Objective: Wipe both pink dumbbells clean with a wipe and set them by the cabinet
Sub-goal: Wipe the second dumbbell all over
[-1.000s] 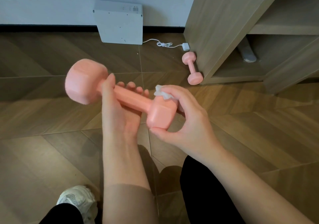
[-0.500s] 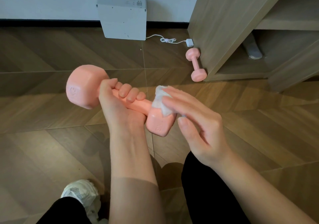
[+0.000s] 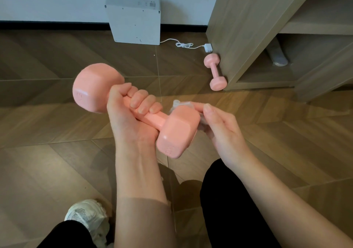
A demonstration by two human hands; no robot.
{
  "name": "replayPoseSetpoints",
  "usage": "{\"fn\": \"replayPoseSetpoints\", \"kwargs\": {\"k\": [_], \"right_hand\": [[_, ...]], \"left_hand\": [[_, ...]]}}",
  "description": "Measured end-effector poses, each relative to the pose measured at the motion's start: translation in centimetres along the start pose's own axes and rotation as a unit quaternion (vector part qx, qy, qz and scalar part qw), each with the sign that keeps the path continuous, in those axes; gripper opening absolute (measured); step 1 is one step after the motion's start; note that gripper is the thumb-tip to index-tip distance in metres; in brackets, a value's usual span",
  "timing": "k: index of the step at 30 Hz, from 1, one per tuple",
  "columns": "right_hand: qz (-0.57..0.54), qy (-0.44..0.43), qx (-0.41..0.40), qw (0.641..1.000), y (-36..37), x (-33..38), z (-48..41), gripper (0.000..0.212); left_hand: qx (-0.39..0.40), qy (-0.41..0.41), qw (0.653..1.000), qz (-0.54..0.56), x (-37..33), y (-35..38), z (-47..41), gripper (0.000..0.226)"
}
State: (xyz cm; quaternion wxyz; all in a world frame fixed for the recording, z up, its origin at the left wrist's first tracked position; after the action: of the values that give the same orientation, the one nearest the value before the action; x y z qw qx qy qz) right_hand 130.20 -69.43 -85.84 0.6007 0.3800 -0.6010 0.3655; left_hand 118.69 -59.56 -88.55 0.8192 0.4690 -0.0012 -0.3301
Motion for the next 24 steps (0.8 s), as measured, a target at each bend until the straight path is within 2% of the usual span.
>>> {"fn": "replayPoseSetpoints", "kwargs": {"k": [5, 9, 11, 14, 18, 20, 22, 24], "right_hand": [[-0.070, 0.061, -0.024, 0.995, 0.4, -0.5, 0.0, 0.039], [-0.009, -0.035, -0.094, 0.995, -0.2, 0.4, -0.1, 0.034], [0.017, -0.049, -0.121, 0.991, -0.6, 0.3, -0.1, 0.037], [0.014, 0.032, -0.133, 0.990, -0.7, -1.4, -0.5, 0.047], [-0.029, 0.116, -0.135, 0.984, -0.2, -3.0, -1.0, 0.046], [-0.097, 0.162, -0.145, 0.971, -0.2, -3.8, -0.8, 0.042], [-0.213, 0.206, -0.143, 0.944, 0.2, -4.4, -0.5, 0.041], [-0.252, 0.211, -0.156, 0.931, 0.1, -4.6, -0.4, 0.042]], "left_hand": [[-0.012, -0.035, 0.999, -0.029, 1.3, -0.2, 0.0, 0.035], [-0.027, -0.029, 0.998, -0.044, 2.5, 0.1, -0.2, 0.034], [-0.023, -0.026, 0.999, -0.039, 2.9, 0.3, -0.1, 0.034], [-0.026, -0.009, 0.999, -0.038, 3.1, 0.2, 0.0, 0.034], [-0.021, 0.008, 0.999, -0.023, 3.0, -0.6, -0.3, 0.033], [0.012, 0.014, 1.000, -0.010, 3.0, -0.5, -0.2, 0.030], [0.060, 0.020, 0.998, 0.015, 3.1, 0.0, 0.2, 0.028], [0.071, 0.027, 0.997, 0.019, 3.3, 0.3, 0.5, 0.026]]}}
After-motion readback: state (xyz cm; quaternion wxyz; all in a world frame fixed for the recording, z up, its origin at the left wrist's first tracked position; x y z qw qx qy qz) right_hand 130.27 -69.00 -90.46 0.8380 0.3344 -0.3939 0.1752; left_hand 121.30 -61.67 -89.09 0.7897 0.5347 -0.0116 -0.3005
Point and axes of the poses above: each hand's wrist, its own z-axis away from the middle knuckle, its own y-axis out of the palm, x = y × z, the point moved 8 cm from there along -z, towards the middle knuckle, and after that the axes turned 8 degrees about -x, right-handed, at the moved point
